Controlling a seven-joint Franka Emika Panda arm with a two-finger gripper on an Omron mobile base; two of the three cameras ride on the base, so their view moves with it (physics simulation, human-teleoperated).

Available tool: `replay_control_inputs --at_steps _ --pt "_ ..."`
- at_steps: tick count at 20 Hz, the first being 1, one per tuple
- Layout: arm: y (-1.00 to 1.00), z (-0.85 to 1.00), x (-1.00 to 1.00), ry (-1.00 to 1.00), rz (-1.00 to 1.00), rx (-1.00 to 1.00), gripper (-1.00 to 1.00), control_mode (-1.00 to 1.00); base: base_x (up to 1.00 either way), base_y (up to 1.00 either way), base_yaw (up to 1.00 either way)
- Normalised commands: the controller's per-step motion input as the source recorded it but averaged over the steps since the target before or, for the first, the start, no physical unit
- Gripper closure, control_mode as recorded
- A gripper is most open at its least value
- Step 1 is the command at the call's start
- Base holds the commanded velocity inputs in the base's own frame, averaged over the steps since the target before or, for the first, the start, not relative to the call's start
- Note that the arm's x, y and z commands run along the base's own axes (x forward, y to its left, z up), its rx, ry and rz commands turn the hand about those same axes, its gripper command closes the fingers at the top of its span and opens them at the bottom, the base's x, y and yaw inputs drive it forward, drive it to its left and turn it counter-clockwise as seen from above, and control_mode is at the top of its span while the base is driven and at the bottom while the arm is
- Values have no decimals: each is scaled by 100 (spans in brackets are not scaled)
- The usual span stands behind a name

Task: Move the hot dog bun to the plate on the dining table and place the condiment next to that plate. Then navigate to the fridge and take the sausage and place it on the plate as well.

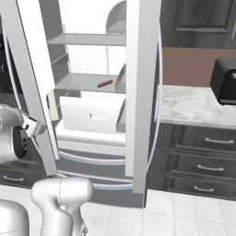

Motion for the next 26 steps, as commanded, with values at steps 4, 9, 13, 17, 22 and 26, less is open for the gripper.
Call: replay_control_inputs --at_steps 4,9,13,17,22,26 --pt "-62 10 76 5 -9 5 -100 -100 0 0 0" --pt "-20 10 99 7 -10 12 -100 -100 0 0 0" --pt "0 21 82 5 -6 13 -100 -100 0 0 0" --pt "0 20 52 1 -4 12 -100 -100 0 0 0" --pt "-1 3 48 0 -5 11 -100 -100 0 0 0" --pt "-1 0 55 0 -6 12 -100 -100 0 0 0"
